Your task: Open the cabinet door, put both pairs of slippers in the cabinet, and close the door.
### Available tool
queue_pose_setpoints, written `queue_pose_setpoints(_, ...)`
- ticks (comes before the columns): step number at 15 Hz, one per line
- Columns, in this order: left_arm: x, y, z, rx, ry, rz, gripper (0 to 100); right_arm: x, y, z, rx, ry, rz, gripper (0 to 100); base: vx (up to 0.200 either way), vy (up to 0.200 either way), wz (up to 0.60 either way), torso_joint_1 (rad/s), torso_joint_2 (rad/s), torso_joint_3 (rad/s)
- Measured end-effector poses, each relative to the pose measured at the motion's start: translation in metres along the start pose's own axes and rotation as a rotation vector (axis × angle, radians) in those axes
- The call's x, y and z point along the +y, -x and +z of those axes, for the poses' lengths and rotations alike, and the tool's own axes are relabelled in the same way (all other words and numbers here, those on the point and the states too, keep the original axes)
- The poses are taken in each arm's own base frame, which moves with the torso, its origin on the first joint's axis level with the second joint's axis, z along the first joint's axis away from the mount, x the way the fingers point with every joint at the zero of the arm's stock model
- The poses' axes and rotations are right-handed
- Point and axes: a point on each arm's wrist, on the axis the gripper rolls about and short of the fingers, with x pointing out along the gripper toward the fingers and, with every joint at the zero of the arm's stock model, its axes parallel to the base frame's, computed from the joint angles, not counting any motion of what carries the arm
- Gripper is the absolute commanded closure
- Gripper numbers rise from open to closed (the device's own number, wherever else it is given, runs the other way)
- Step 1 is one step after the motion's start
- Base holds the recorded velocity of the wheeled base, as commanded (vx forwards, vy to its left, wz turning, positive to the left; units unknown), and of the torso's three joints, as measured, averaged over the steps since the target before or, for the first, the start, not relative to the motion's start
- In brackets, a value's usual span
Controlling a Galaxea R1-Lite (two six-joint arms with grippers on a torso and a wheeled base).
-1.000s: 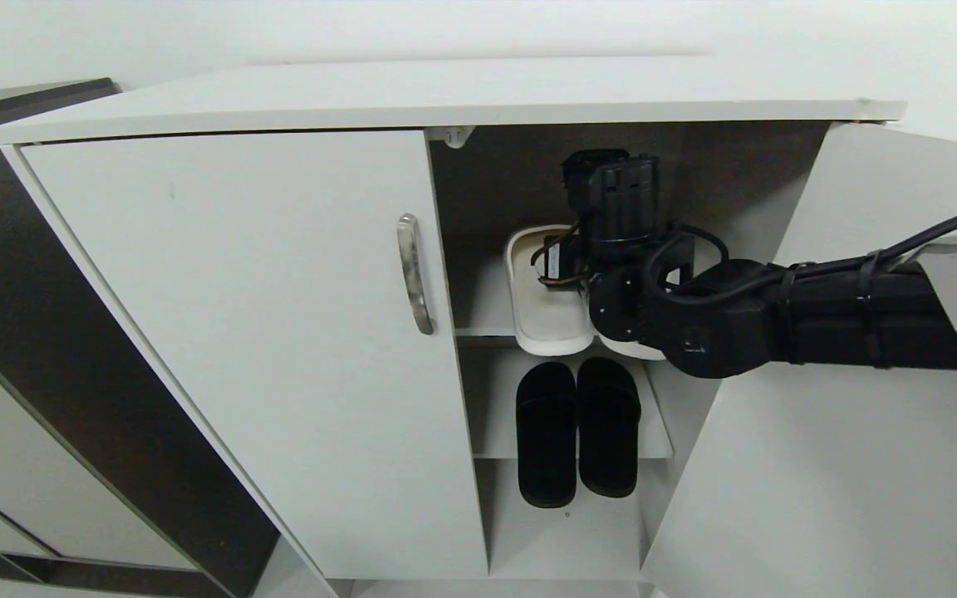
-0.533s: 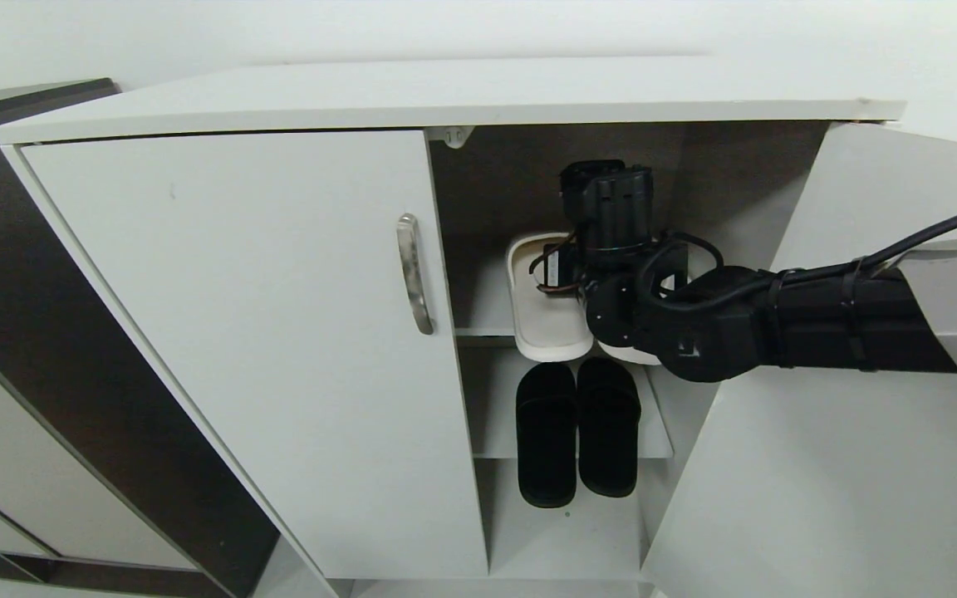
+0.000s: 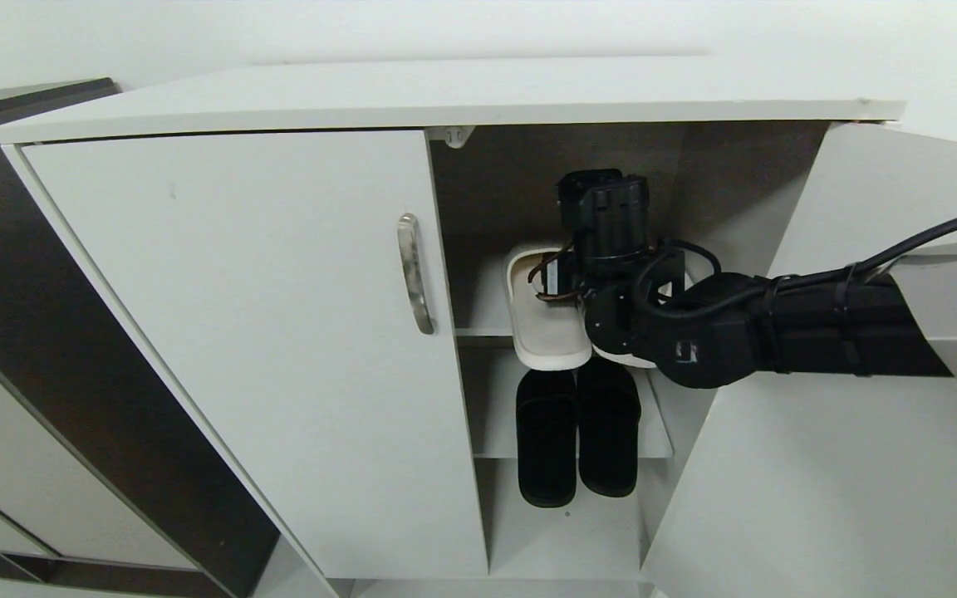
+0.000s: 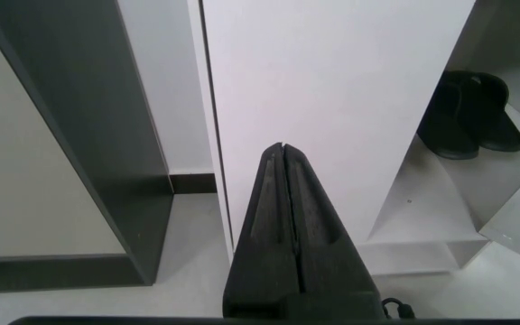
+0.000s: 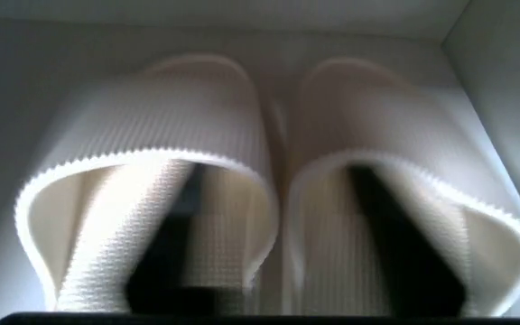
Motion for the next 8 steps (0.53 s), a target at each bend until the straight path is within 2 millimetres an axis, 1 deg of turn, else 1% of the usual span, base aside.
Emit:
queue_pose_setpoints(2,0.0,0.0,0.0,0.0,0.0,0.0,100,-0.001,0.001,-0.004,0.011,0.009,-0.001,0,0.0,0.0,0.0,0.0,0.0,0.0)
queue_pose_setpoints(4,0.0,0.0,0.0,0.0,0.0,0.0,100,-0.002,0.007,-0.006,0.021,0.02,0.004,0,0.0,0.0,0.0,0.0,0.0,0.0)
queue_pose_setpoints(8,0.0,0.0,0.0,0.0,0.0,0.0,100,-0.004,0.026,-0.005,0.031,0.03,0.025,0,0.0,0.0,0.0,0.0,0.0,0.0)
